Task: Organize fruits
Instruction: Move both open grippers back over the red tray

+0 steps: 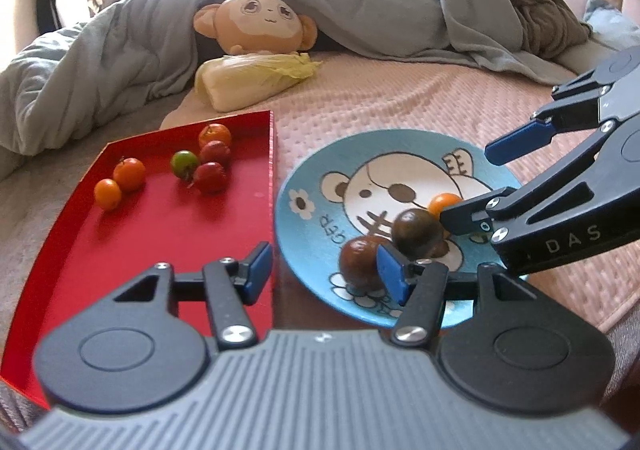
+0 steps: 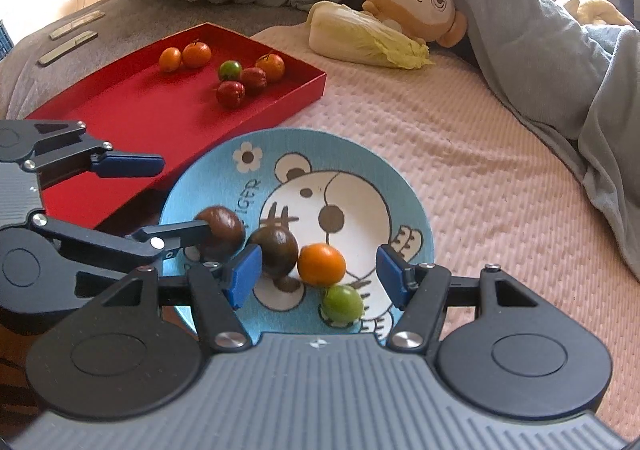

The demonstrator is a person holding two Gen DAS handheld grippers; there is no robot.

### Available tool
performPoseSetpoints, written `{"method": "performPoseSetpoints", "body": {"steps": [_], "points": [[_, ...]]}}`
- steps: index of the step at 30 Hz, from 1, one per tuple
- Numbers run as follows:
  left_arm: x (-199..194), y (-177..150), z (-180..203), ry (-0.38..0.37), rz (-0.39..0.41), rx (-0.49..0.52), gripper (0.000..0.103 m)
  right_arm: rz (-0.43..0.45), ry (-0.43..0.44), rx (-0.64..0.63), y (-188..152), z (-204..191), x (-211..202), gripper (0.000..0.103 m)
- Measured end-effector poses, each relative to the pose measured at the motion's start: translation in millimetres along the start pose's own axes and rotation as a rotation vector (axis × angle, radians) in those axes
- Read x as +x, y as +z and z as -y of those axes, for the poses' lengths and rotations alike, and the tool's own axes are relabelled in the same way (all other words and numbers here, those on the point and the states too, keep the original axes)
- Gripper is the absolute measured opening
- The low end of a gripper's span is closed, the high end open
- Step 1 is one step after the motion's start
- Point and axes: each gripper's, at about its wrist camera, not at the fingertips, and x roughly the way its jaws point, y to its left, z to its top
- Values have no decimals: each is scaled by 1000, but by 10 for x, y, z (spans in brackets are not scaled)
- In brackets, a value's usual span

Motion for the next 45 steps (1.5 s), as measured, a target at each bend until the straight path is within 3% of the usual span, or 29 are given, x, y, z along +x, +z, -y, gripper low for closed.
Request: {"method": "performPoseSetpoints", "body": {"steps": [32,45], "points": [[244,58,-1428,190,-43,-175,60,37,117,-76,1020,-865,730,71],[550,188,-1901,237,-73,-229,61,33,132,-74,1238,-957,1025,72]]}}
